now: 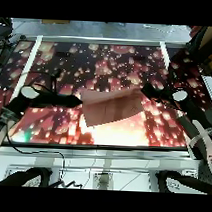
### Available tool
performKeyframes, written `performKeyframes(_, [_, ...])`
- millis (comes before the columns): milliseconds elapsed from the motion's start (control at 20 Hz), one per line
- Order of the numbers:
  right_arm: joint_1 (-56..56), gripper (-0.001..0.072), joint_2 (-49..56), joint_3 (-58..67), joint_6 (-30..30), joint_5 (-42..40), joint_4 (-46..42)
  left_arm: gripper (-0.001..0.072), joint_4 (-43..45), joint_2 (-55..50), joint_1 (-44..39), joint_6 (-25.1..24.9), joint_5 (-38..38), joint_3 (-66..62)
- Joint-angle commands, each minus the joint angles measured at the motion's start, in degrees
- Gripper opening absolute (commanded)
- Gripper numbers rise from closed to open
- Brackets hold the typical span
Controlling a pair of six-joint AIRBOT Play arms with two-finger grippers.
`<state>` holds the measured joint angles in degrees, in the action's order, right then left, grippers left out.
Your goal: Fold the clothes and pants, and hang the long-sleeved shirts on hangers.
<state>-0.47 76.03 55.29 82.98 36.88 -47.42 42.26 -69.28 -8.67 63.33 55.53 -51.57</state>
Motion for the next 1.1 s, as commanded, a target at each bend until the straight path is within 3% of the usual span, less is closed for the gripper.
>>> performKeyframes(0, [-2.4, 0.0017, 1.5, 0.0, -0.2, 12.9, -13.5, 0.0022, 3.8, -2.5, -6.8, 5.1, -3.9, 4.2])
performKeyframes(150, [-2.5, 0.0018, 2.4, 0.0, -0.1, 18.6, -19.4, 0.0026, 3.6, -6.4, -9.6, 5.1, -6.7, 4.5])
performKeyframes(200, [-2.4, 0.0021, 2.4, 0.0, -0.3, 19.9, -20.2, 0.0061, 3.6, -7.3, -9.6, 5.1, -6.5, 4.5])
performKeyframes(250, [-2.5, 0.0154, 2.4, 0.0, -2.5, 21.0, -20.3, 0.0221, 3.6, -7.5, -9.5, 5.1, -6.3, 4.5])
performKeyframes(300, [-2.5, 0.0426, 2.4, 0.0, -4.8, 21.0, -20.4, 0.0561, 3.6, -7.4, -9.4, 5.1, -6.3, 4.5])
performKeyframes(350, [-2.5, 0.0584, 2.4, 0.0, -5.1, 20.2, -20.4, 0.0691, 3.5, -7.2, -9.3, 5.3, -6.5, 4.5])
performKeyframes(550, [-4.2, 0.0585, 4.1, 2.4, -2.7, 13.5, -20.1, 0.0696, 3.6, -6.8, -9.1, 5.3, -6.5, 4.2])
performKeyframes(800, [-11.0, 0.0586, 18.0, 16.9, -3.3, 27.0, -10.4, 0.0695, 3.6, -6.8, -9.1, 5.3, -6.5, 3.7])
performKeyframes(900, [-13.2, 0.0587, 23.6, 20.1, -6.3, 32.8, -4.7, 0.0695, 3.6, -6.8, -9.1, 5.3, -6.5, 3.7])
performKeyframes(1050, [-13.3, 0.0622, 29.2, 20.3, -11.5, 33.9, 1.9, 0.0694, 3.6, -6.9, -9.1, 5.3, -6.5, 3.7])
